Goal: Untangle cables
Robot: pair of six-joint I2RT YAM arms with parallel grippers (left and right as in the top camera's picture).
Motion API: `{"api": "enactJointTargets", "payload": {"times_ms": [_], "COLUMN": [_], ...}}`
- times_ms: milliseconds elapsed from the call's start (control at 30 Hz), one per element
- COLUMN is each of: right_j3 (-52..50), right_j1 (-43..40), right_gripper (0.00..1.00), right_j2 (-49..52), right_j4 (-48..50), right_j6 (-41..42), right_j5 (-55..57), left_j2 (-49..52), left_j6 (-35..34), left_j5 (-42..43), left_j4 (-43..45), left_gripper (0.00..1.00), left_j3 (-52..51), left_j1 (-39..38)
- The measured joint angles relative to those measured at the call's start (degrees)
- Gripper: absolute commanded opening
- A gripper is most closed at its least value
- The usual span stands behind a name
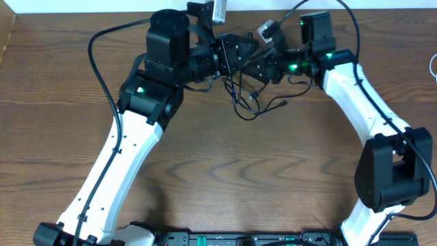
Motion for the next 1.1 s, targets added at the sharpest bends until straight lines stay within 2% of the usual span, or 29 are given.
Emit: {"api": "enactJointTargets", "payload": {"times_ms": [33, 200, 400, 633, 900, 1100], "right_j3": [0.02, 0.02, 0.02, 0.02, 0.02, 0.02], "right_j1": [0.07, -1.33, -8.13, -16.79, -25.92, -27.78], "right_gripper": [0.01, 0.01, 0.01, 0.01, 0.01, 0.01], "right_j2": [0.0, 0.0, 0.0, -0.04, 0.0, 0.0], "right_j4": [-0.09, -2.05, -6.99, -11.65, -15.04, -15.58], "right_j6": [1.22, 12.22, 19.06, 20.68, 23.5, 23.41], "right_j5": [2.38, 18.1, 27.67, 27.06, 29.97, 30.16], "left_j2": [0.0, 0.0, -0.26, -0.26, -0.48, -1.01], "left_j6": [-0.42, -1.46, -1.49, -0.55, 0.55, 1.73], "left_j5": [0.74, 4.28, 5.9, 6.95, 5.99, 3.32], "left_j4": [0.09, 0.39, -3.19, -8.11, -8.76, -11.78], "left_gripper": [0.08, 0.08, 0.07, 0.07, 0.08, 0.07], "left_j3": [0.0, 0.0, 0.0, 0.0, 0.0, 0.0], "left_j1": [0.46, 4.81, 13.42, 20.41, 25.59, 25.75]}}
